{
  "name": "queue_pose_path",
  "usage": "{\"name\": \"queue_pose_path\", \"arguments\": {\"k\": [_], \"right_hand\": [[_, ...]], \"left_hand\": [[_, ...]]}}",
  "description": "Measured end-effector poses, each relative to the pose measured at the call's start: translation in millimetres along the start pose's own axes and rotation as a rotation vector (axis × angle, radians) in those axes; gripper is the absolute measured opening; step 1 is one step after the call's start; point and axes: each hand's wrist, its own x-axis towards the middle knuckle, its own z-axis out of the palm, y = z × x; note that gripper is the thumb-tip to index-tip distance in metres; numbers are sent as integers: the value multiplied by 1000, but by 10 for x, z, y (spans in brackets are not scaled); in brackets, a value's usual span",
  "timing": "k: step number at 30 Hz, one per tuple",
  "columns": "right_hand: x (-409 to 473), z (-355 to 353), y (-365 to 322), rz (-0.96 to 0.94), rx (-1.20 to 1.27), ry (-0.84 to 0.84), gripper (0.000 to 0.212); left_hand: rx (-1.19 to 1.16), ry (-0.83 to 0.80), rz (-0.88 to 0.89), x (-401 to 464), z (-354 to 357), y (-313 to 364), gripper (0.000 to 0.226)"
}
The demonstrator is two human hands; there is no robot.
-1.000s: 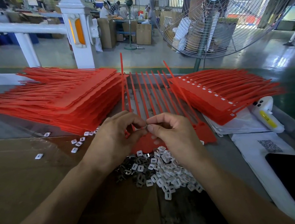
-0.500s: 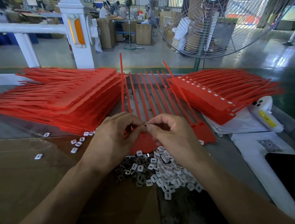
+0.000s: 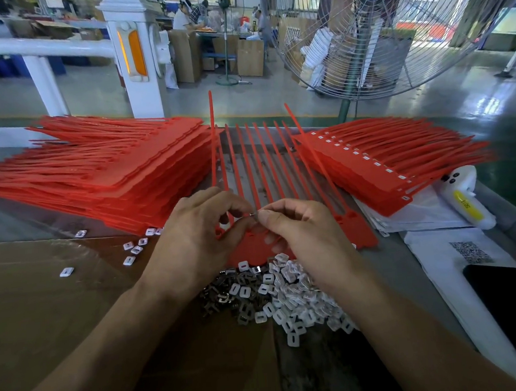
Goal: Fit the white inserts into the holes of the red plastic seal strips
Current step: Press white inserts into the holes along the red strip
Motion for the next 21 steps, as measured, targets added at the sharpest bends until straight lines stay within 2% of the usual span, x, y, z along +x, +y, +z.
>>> {"name": "queue_pose_path", "arguments": {"k": [4,10,21], "right_hand": [[7,-13,14,-23,-147,56,14],[14,-44,24,-31,-214,71,12],[17,-68,24,-47,-270,53,11]], "left_hand": [[45,-33,-159,2,11,-124,10],[162,-155,-321,-18,33,-202,8],[250,-194,-345,31,107,-215,10]]}}
